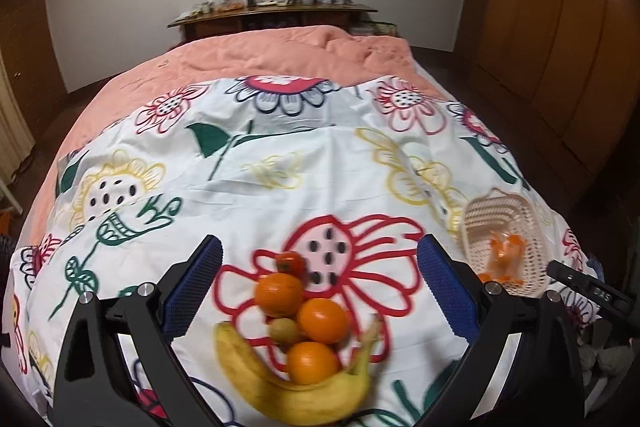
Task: Organize fruits
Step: 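Move the left tool back over the fruit pile, then grasp another mandarin from the pile with the left tool and lift it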
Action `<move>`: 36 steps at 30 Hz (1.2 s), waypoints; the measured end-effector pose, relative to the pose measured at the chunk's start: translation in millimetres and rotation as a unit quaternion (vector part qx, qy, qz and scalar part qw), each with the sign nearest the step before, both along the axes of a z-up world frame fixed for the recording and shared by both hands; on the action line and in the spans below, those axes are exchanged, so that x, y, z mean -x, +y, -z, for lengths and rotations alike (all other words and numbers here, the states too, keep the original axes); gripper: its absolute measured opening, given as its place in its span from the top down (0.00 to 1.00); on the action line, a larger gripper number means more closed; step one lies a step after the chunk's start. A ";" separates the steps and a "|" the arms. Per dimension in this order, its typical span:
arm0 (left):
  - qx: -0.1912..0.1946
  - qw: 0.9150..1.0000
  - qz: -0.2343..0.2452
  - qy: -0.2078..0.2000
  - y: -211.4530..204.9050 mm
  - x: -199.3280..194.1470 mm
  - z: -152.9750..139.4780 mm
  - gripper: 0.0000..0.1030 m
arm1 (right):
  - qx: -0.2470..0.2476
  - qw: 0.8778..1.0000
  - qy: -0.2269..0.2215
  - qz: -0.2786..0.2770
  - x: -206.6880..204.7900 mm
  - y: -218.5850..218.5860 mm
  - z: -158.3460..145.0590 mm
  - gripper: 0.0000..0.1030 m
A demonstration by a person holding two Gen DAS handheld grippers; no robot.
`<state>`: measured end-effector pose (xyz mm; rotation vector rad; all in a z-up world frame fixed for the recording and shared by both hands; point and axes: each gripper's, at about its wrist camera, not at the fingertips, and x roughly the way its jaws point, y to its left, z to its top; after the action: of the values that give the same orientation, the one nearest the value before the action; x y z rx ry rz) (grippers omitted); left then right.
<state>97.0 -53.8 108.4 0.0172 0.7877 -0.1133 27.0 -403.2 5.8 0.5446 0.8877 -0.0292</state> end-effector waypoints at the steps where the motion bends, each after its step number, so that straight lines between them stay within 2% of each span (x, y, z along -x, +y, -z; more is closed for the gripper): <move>1: 0.002 1.000 -0.003 0.003 4.8 -1.4 1.2 0.04 | 0.000 1.000 0.000 -0.001 -0.6 1.3 -0.1 0.30; 8: 0.022 0.999 -0.018 0.043 26.8 -15.0 21.2 0.06 | 0.003 1.000 0.001 -0.011 -1.8 8.5 -1.8 0.29; 18: 0.031 0.995 -0.019 0.097 32.2 -36.2 52.8 0.32 | 0.004 1.000 0.004 -0.015 -2.8 11.5 -0.8 0.29; 31: 0.036 0.989 -0.003 0.144 30.0 -46.7 80.1 0.45 | 0.010 1.000 0.009 -0.023 -5.5 19.3 -2.3 0.29; 36: 0.043 0.989 -0.008 0.144 33.3 -45.0 83.9 0.49 | 0.016 0.999 0.005 -0.041 -9.2 31.3 -12.3 0.29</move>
<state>142.1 -20.5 24.4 -0.0893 1.0706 -0.1360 36.2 -371.9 18.1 0.4793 0.9162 0.0284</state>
